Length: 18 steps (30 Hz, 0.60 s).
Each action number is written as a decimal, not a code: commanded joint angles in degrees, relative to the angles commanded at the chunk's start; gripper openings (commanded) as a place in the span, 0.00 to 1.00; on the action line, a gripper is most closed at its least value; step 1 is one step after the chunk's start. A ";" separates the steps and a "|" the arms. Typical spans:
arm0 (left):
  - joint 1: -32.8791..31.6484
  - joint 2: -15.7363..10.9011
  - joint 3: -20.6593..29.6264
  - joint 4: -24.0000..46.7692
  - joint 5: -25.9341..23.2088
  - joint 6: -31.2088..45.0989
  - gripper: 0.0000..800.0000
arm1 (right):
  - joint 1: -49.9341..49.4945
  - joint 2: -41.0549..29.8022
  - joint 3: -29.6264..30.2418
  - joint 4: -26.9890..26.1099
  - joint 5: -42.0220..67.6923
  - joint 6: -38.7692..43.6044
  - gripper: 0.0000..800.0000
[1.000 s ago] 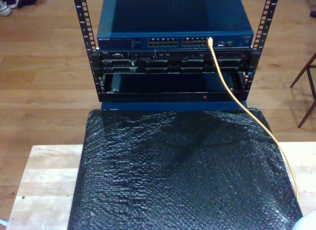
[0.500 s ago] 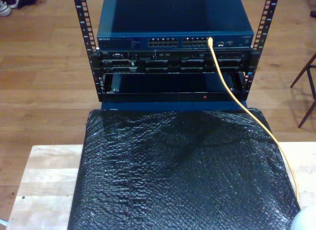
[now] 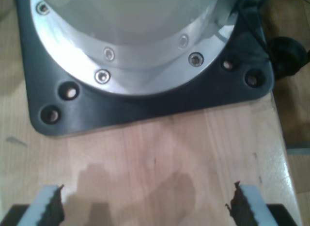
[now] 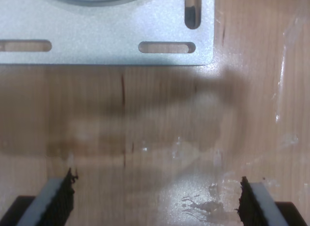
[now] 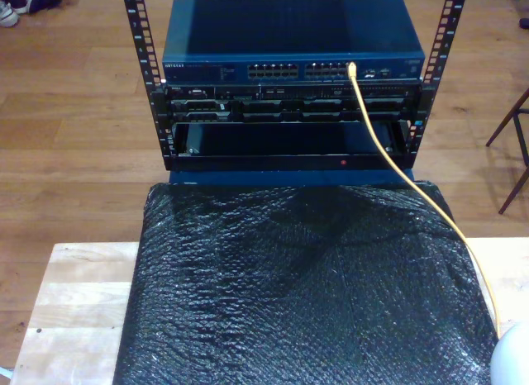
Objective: Grab the cable and plug it in
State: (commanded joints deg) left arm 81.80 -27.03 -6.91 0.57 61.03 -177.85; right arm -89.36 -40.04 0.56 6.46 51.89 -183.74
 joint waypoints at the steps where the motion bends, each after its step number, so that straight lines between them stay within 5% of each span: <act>1: 0.00 0.00 0.00 0.00 0.00 0.00 1.00 | 0.00 0.00 0.00 0.00 -0.26 0.00 1.00; 18: 0.00 0.00 0.00 -0.09 0.00 0.00 1.00 | -0.09 -0.44 0.62 -0.18 -1.93 0.00 1.00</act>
